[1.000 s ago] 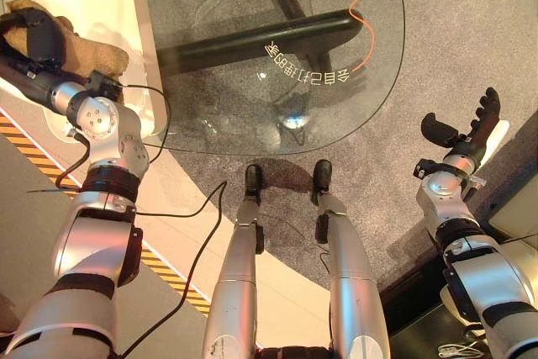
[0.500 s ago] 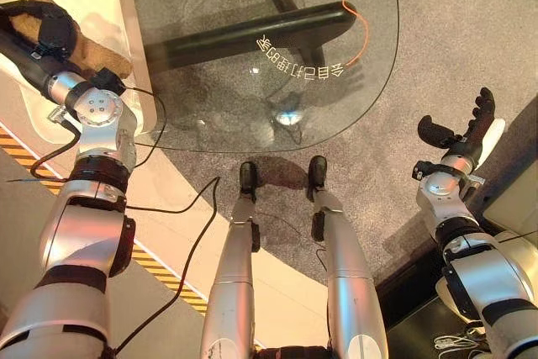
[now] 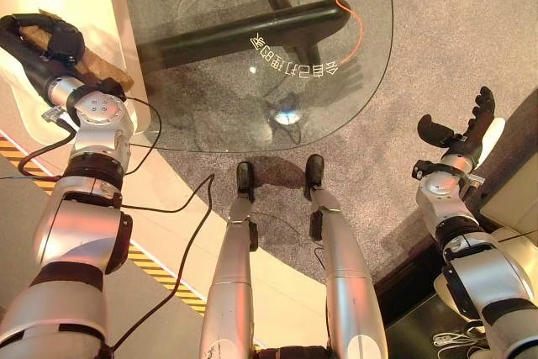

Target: Wipe the table with a cloth and put it in the basket.

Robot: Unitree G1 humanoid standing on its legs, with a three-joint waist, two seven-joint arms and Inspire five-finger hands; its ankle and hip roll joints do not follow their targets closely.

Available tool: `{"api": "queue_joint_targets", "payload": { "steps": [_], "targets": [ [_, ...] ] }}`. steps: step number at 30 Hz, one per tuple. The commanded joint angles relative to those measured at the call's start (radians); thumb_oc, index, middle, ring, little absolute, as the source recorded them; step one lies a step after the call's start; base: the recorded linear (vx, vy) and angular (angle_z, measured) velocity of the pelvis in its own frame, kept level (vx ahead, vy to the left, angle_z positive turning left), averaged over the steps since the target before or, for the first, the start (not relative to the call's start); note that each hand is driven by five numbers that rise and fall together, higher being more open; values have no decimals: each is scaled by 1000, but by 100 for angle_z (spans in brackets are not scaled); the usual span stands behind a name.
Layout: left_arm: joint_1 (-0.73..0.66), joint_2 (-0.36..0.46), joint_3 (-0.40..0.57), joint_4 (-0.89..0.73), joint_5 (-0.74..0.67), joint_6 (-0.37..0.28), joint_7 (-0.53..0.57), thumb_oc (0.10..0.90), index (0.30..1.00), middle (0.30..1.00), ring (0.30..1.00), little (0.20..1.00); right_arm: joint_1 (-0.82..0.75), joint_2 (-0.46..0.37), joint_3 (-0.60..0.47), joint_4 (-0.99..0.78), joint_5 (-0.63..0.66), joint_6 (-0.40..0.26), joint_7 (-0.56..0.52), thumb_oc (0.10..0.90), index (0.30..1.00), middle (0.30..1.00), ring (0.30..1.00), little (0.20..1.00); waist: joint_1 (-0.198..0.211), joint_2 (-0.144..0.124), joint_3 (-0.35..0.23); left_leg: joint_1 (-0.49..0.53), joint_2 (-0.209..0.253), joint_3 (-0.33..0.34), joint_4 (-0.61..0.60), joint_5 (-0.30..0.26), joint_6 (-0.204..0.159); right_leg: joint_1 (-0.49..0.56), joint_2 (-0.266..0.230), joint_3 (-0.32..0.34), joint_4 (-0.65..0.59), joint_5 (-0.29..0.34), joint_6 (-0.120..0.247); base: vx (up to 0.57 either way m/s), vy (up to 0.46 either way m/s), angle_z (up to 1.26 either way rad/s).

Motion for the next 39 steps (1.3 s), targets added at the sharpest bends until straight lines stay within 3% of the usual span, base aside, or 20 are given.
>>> {"api": "queue_joint_targets", "payload": {
  "steps": [1, 5, 7, 8, 9, 24, 36, 39],
  "targets": [
    [-83, 175, 12, 20, 46, -20, 11, 100, 300, 300, 300, 200, 7, -72, -3, 7, -6, -49, -17, 800, 900, 900, 900, 900, 17, -8, -29, 28, -37, 78, 72, -89, 41, 64, 56, -17, -9, -73, 29, 0, 0, 0],
    [-79, 174, 4, 32, 46, 17, -24, 100, 300, 300, 300, 200, 3, -73, -3, 9, 0, -48, -14, 800, 900, 900, 900, 900, 17, -8, -29, 25, -36, 78, 69, -86, 41, 61, 55, -18, -13, -70, 30, 0, 0, 0],
    [-77, 172, -1, 39, 30, 41, -43, 336, 502, 502, 502, 436, 1, -72, -2, 7, 0, -42, -14, 800, 900, 900, 900, 900, 18, -8, -29, 22, -36, 78, 68, -86, 41, 58, 54, -19, -12, -69, 32, 0, 0, 0],
    [-79, 171, -2, 42, 16, 54, -58, 528, 667, 667, 667, 628, 0, -71, -2, 8, 0, -43, -13, 800, 900, 900, 900, 900, 18, -8, -29, 22, -36, 79, 67, -86, 41, 57, 54, -19, -13, -69, 33, 0, 0, 0],
    [-78, 171, -2, 44, 14, 55, -62, 800, 900, 900, 900, 900, -1, -71, -2, 9, -1, -44, -12, 800, 900, 900, 900, 900, 17, -8, -29, 22, -36, 78, 67, -86, 41, 57, 54, -19, -14, -68, 33, 0, 0, 0],
    [-74, 169, -13, 38, 9, 100, -91, 800, 900, 900, 900, 900, -9, -79, -2, 4, -1, -40, -11, 800, 900, 900, 900, 900, 18, -1, -29, 21, -39, 78, 62, -80, 41, 55, 49, -21, -22, -58, 37, 0, 0, 0],
    [-69, 165, -13, 18, 20, 92, -66, 800, 900, 900, 900, 900, -8, -77, -4, 12, -5, -47, -14, 800, 900, 900, 900, 900, 23, -1, -29, 18, -40, 77, 60, -77, 41, 54, 48, -23, -25, -54, 38, 0, 0, 0],
    [-72, 165, -13, 10, 10, 62, -63, 800, 900, 900, 900, 900, -10, -74, -2, 14, -2, -42, -9, 800, 900, 900, 900, 900, 23, -2, -29, 22, -40, 76, 56, -76, 41, 56, 48, -22, -28, -52, 39, 0, 0, 0]
  ]
}}
